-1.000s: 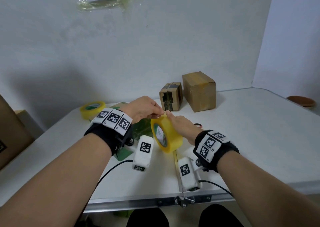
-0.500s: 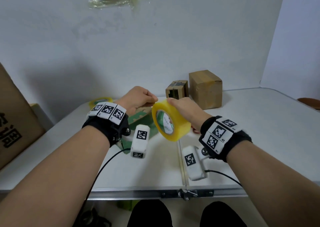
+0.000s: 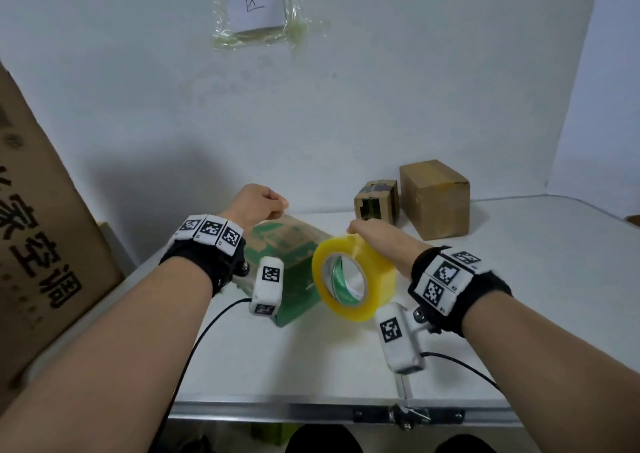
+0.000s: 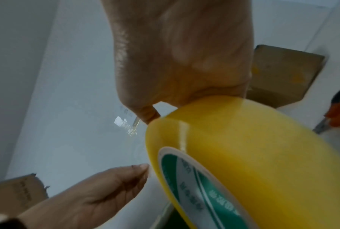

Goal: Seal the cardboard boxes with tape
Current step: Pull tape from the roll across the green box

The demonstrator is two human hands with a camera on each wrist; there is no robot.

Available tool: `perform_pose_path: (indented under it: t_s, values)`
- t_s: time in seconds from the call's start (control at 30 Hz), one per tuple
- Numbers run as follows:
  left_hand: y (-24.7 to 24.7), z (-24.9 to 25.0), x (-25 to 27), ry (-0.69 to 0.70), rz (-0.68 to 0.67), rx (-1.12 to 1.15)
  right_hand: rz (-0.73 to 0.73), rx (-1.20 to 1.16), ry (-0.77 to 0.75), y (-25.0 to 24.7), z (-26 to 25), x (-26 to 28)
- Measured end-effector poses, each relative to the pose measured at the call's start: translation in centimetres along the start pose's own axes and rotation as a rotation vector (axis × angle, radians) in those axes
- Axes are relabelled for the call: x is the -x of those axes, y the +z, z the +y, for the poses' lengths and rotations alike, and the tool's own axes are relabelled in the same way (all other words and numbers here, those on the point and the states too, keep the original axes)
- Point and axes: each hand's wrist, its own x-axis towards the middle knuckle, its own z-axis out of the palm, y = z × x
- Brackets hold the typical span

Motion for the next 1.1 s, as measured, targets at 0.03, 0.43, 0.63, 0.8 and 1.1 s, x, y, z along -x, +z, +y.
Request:
perform_pose_path:
  t_s: [0.03,0.43,0.63,0.8,1.1]
  values:
    - [-0.1,-0.1,-0.2,-0.017,-0.012,0.045,0.011,0.017,0.003,0.0,-0.2,-0.2]
    - [-0.4,0.0,-4.9,-0.127,-0.08,0.036,-0.061,0.455,0.07,1.3,0.7,-3.6]
    - [-0.5,-1.9,-6.8,-0.186,-0.111,-0.094,-0.086,0.481,0.04,1.4,-0.7,-4.2]
    - [0.2,-2.3,-7.0,-0.215,-0.114,-0.134,-0.051,0.504,0.024,1.7,-0.8,-4.7]
    - [1.1,-3.6,-8.1,-0.276,-0.151,-0.217,-0.042,0.515,0.015,2.3,-0.1,-5.7]
